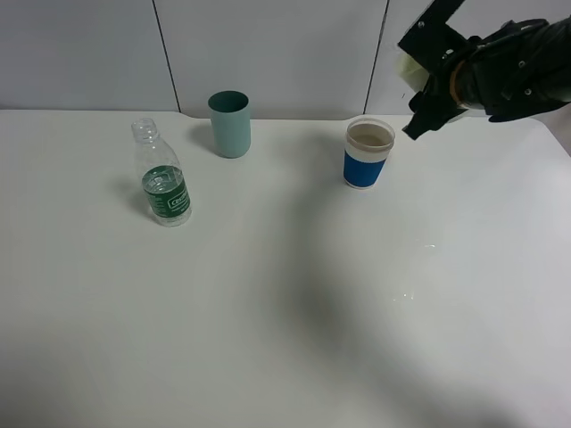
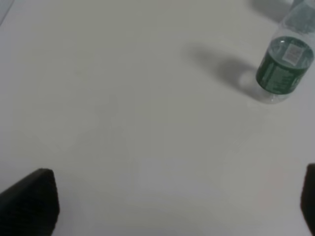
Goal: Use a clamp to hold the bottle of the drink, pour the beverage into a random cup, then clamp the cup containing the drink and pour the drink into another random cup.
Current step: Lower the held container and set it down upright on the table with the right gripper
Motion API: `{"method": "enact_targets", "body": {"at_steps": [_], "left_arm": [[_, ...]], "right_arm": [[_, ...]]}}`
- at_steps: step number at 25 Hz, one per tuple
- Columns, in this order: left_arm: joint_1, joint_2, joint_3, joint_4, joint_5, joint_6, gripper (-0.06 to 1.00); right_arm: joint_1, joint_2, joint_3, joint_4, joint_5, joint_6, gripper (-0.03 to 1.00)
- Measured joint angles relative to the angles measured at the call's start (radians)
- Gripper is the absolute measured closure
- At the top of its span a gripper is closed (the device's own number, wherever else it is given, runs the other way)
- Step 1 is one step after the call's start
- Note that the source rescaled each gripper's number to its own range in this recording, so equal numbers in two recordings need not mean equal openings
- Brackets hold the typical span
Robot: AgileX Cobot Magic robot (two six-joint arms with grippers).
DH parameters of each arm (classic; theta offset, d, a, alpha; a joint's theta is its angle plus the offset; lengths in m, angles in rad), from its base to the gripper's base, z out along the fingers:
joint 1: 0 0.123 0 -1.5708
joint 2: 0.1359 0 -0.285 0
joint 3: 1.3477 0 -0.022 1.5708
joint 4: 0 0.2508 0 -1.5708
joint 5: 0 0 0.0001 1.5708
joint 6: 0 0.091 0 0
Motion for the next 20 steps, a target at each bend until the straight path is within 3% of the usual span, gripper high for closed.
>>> {"method": "enact_targets", "body": {"at_steps": [3, 7, 13, 14, 16, 17, 20], "left_arm": [[0.0, 0.0, 0.0, 0.0, 0.0, 0.0, -0.06], [0.0, 0.0, 0.0, 0.0, 0.0, 0.0, -0.06], [0.0, 0.0, 0.0, 0.0, 0.0, 0.0, -0.06], [0.0, 0.0, 0.0, 0.0, 0.0, 0.0, -0.06], [0.0, 0.0, 0.0, 0.0, 0.0, 0.0, -0.06], [0.0, 0.0, 0.0, 0.0, 0.0, 0.0, -0.06], [0.0, 0.0, 0.0, 0.0, 0.0, 0.0, -0.06]], "right_arm": [[0.0, -0.001, 0.0, 0.0, -0.078, 0.361, 0.95], [0.007, -0.039, 0.0, 0.074, -0.189, 0.486, 0.95], [0.085, -0.164, -0.001, 0.153, -0.409, 0.501, 0.95], [0.085, -0.164, -0.001, 0.153, -0.409, 0.501, 0.95], [0.11, -0.196, -0.001, 0.202, -0.508, 0.466, 0.95], [0.13, -0.221, -0.001, 0.285, -0.608, 0.396, 0.95], [0.143, -0.23, -0.001, 0.371, -0.651, 0.317, 0.95]]}}
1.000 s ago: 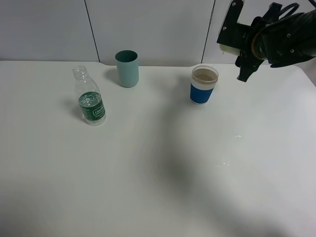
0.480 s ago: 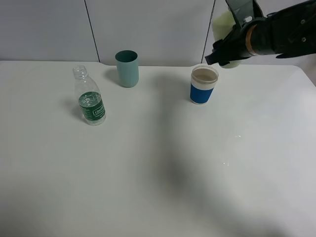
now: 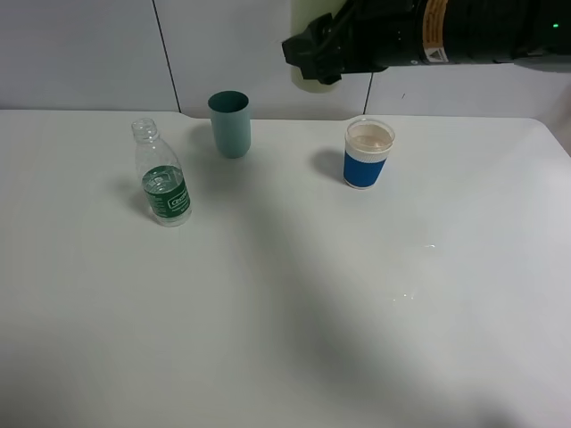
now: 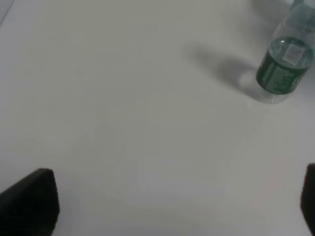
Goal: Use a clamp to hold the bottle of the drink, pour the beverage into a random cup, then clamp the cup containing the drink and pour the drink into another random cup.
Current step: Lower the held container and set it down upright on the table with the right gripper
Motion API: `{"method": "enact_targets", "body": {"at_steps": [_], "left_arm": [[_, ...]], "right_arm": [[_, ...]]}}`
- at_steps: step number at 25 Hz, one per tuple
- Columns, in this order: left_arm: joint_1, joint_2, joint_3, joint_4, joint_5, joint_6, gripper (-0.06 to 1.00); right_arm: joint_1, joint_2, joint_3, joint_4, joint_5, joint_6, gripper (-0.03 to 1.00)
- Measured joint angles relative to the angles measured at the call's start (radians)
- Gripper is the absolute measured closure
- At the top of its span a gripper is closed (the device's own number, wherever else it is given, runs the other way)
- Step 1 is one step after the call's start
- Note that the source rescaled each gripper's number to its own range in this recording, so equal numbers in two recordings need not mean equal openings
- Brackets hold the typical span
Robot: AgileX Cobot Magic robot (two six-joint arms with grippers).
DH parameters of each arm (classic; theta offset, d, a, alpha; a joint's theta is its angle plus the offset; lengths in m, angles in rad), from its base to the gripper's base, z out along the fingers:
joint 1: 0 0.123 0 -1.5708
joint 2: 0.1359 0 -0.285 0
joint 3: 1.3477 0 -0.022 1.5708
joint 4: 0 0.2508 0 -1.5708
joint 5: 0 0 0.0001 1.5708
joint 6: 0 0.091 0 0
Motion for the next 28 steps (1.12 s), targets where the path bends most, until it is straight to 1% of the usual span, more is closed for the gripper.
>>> {"method": "enact_targets", "body": {"at_steps": [1, 2, 3, 4, 5, 6, 7, 8, 9, 10, 11, 12, 13, 14, 15, 17, 18, 20, 22, 24, 27, 28], "left_arm": [[0.0, 0.0, 0.0, 0.0, 0.0, 0.0, -0.06], [0.0, 0.0, 0.0, 0.0, 0.0, 0.0, -0.06], [0.0, 0.0, 0.0, 0.0, 0.0, 0.0, -0.06], [0.0, 0.0, 0.0, 0.0, 0.0, 0.001, -0.06], [0.0, 0.0, 0.0, 0.0, 0.0, 0.001, -0.06], [0.0, 0.0, 0.0, 0.0, 0.0, 0.001, -0.06], [0.0, 0.0, 0.0, 0.0, 0.0, 0.001, -0.06], [0.0, 0.0, 0.0, 0.0, 0.0, 0.001, -0.06], [0.0, 0.0, 0.0, 0.0, 0.0, 0.001, -0.06], [0.0, 0.0, 0.0, 0.0, 0.0, 0.001, -0.06], [0.0, 0.0, 0.0, 0.0, 0.0, 0.001, -0.06], [0.0, 0.0, 0.0, 0.0, 0.0, 0.001, -0.06], [0.0, 0.0, 0.0, 0.0, 0.0, 0.001, -0.06], [0.0, 0.0, 0.0, 0.0, 0.0, 0.001, -0.06], [0.0, 0.0, 0.0, 0.0, 0.0, 0.001, -0.06], [0.0, 0.0, 0.0, 0.0, 0.0, 0.001, -0.06], [0.0, 0.0, 0.0, 0.0, 0.0, 0.001, -0.06], [0.0, 0.0, 0.0, 0.0, 0.0, 0.001, -0.06], [0.0, 0.0, 0.0, 0.0, 0.0, 0.001, -0.06], [0.0, 0.0, 0.0, 0.0, 0.0, 0.001, -0.06], [0.0, 0.0, 0.0, 0.0, 0.0, 0.001, -0.06], [0.0, 0.0, 0.0, 0.0, 0.0, 0.001, -0.06]], "right_arm": [[0.013, -0.006, 0.0, 0.08, -0.027, -0.072, 0.95], [0.013, -0.006, 0.0, 0.08, -0.027, -0.072, 0.95], [0.022, -0.009, 0.0, 0.17, -0.041, -0.154, 0.95], [0.039, -0.01, 0.0, 0.304, -0.046, -0.279, 0.95], [0.048, -0.01, 0.0, 0.375, -0.043, -0.348, 0.95], [0.06, -0.01, 0.0, 0.469, -0.033, -0.442, 0.95], [0.086, -0.01, 0.0, 0.651, -0.004, -0.631, 0.95], [0.113, -0.01, 0.0, 0.911, 0.03, -0.903, 0.95], [0.137, -0.01, 0.0, 1.134, 0.05, -1.142, 0.95], [0.146, -0.01, 0.0, 1.242, 0.054, -1.257, 0.95], [0.156, -0.01, 0.0, 1.341, 0.054, -1.342, 0.95], [0.165, -0.01, 0.0, 1.414, 0.055, -1.429, 0.95], [0.169, -0.01, 0.002, 1.465, 0.054, -1.477, 0.95], [0.172, -0.01, 0.006, 1.487, 0.051, -1.498, 0.95], [0.172, -0.01, 0.006, 1.487, 0.051, -1.498, 0.95], [0.179, -0.01, 0.024, 1.548, 0.036, -1.553, 0.95], [0.185, -0.01, 0.046, 1.583, 0.01, -1.582, 0.95], [0.191, -0.01, 0.091, 1.605, -0.033, -1.597, 0.95], [0.198, -0.01, 0.157, 1.608, -0.106, -1.596, 0.95], [0.205, -0.01, 0.261, 1.587, -0.228, -1.552, 0.95], [0.206, 0.012, 0.321, 1.558, -0.319, -1.503, 0.95], [0.206, 0.012, 0.321, 1.558, -0.319, -1.503, 0.95]]}}
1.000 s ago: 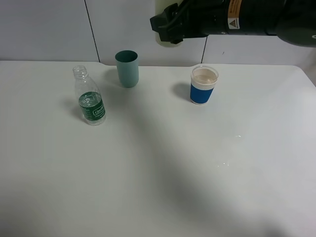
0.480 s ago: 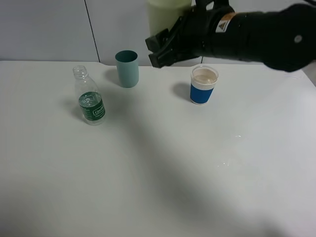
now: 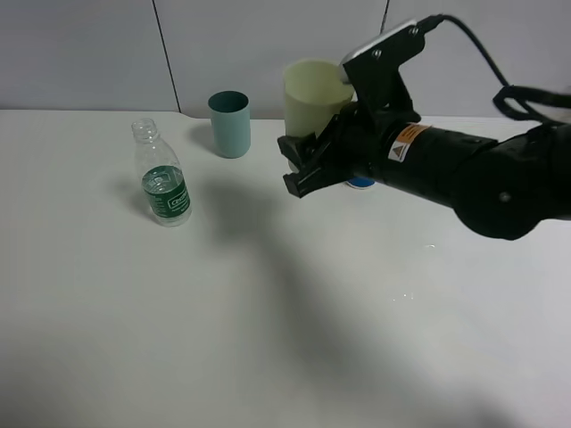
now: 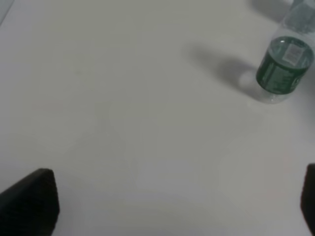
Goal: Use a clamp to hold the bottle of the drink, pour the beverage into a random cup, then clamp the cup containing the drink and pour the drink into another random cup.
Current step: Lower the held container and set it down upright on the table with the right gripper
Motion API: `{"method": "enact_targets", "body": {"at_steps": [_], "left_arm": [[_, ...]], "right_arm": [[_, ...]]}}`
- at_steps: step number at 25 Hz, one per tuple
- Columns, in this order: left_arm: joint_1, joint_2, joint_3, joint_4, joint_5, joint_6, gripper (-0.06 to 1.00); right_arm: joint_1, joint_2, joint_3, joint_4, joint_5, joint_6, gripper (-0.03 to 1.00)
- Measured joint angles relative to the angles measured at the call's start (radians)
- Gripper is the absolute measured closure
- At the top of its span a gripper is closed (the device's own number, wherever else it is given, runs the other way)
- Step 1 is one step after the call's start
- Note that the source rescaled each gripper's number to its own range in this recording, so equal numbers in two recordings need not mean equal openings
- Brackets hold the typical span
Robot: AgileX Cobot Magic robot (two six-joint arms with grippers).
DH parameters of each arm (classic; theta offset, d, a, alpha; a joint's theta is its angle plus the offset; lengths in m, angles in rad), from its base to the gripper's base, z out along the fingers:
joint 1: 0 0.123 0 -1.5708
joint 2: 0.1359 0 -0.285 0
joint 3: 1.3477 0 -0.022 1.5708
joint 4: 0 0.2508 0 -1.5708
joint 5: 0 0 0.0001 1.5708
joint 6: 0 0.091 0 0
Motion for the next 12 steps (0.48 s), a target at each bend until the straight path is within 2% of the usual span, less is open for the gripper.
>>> {"method": "enact_targets", "body": {"at_steps": [3, 4, 6, 7, 9, 10, 12], "left_arm": [[0.0, 0.0, 0.0, 0.0, 0.0, 0.0, -0.06], [0.0, 0.0, 0.0, 0.0, 0.0, 0.0, -0.06], [0.0, 0.0, 0.0, 0.0, 0.0, 0.0, -0.06], [0.0, 0.0, 0.0, 0.0, 0.0, 0.0, -0.06], [0.0, 0.0, 0.0, 0.0, 0.0, -0.001, -0.06], [0.0, 0.0, 0.0, 0.0, 0.0, -0.001, -0.06], [0.0, 0.0, 0.0, 0.0, 0.0, -0.001, -0.06]], "right_arm": [[0.0, 0.069, 0.021, -0.006, -0.047, 0.019, 0.95], [0.0, 0.157, 0.022, -0.006, -0.118, 0.02, 0.95], [0.0, 0.214, 0.021, -0.006, -0.187, 0.025, 0.95], [0.0, 0.214, 0.021, -0.006, -0.187, 0.025, 0.95], [0.0, 0.3, 0.02, -0.006, -0.296, 0.035, 0.95], [0.0, 0.3, 0.02, -0.006, -0.296, 0.035, 0.95], [0.0, 0.347, 0.02, -0.006, -0.36, 0.047, 0.95]]}}
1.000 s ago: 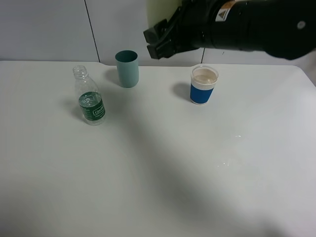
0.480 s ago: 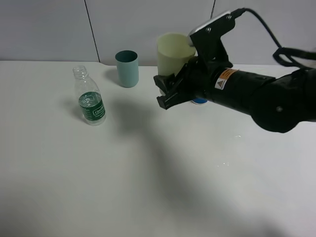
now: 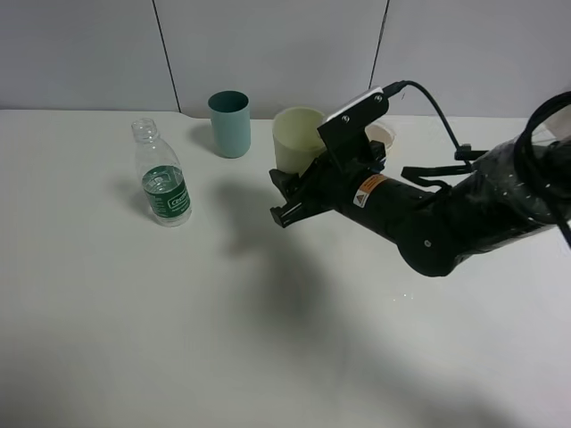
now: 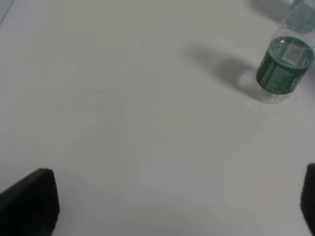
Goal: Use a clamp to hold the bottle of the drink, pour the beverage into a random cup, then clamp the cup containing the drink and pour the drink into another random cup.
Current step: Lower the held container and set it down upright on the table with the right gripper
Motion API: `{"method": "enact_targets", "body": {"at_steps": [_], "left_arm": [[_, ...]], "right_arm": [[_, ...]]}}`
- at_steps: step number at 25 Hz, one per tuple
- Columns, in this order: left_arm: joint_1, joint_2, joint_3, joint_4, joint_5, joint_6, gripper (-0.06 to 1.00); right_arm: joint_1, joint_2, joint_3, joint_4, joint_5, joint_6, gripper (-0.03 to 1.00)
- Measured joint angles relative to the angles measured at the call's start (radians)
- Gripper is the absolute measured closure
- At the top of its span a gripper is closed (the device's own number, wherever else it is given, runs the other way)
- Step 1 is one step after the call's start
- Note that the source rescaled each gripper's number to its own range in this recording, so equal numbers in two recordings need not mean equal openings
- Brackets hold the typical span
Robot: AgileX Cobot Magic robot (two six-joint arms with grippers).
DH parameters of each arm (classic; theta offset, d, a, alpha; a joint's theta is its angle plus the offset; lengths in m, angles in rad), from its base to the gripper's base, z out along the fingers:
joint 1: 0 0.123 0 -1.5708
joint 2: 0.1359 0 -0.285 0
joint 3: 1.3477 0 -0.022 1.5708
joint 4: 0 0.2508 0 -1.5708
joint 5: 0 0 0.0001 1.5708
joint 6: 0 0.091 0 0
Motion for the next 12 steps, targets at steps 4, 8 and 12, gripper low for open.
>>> {"method": "enact_targets", "body": {"at_steps": [4, 8, 12], "left_arm": [[0.0, 0.0, 0.0, 0.0, 0.0, 0.0, -0.06], [0.0, 0.0, 0.0, 0.0, 0.0, 0.0, -0.06], [0.0, 0.0, 0.0, 0.0, 0.0, 0.001, -0.06]], "right_arm": [[0.0, 0.066, -0.018, 0.007, -0.02, 0.025, 0.95], [0.0, 0.12, -0.104, 0.021, 0.045, 0.026, 0.95], [0.0, 0.176, -0.192, 0.022, 0.059, 0.029, 0.95]]}}
